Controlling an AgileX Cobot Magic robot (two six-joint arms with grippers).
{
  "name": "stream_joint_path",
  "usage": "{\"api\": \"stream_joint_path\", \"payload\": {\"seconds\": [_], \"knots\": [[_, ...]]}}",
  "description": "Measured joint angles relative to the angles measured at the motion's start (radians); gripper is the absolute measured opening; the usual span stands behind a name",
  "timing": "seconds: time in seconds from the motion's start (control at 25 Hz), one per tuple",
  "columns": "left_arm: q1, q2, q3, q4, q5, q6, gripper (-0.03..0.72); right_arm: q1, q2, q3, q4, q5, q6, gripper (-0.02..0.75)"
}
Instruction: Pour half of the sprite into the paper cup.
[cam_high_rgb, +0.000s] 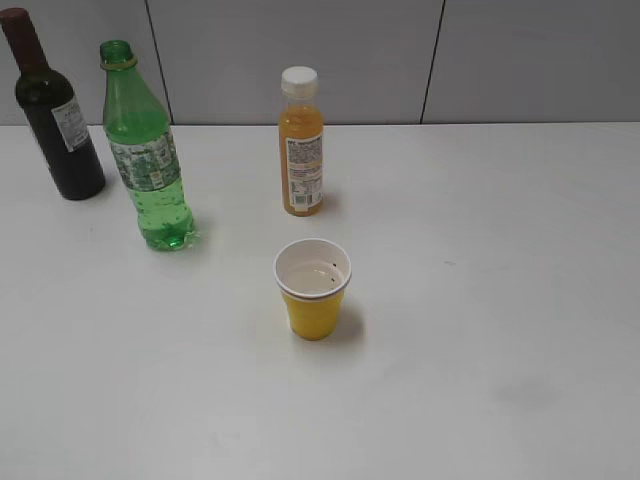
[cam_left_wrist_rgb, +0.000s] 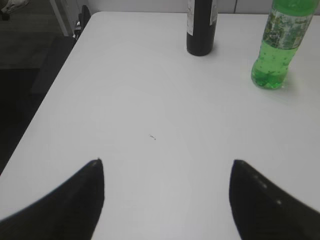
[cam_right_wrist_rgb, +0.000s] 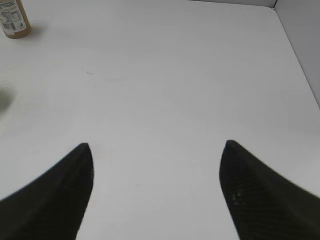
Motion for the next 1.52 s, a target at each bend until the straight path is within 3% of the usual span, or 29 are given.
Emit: {"api": "stream_joint_path", "payload": {"seconds": [0.52,0.84,1.52], "knots": [[-0.004,0.000,0.031,-0.006,-0.060,0.001,0.590,0.000,0.000,0.000,0.000,0.000,0.000,0.592],[-0.069,0.000,0.031,-0.007,-0.061,0.001,0.589,0.000,0.000,0.000,0.000,0.000,0.000,0.592],[-0.069,0.000,0.031,-0.007,-0.061,0.001,0.589,0.000,0.000,0.000,0.000,0.000,0.000,0.592]]}}
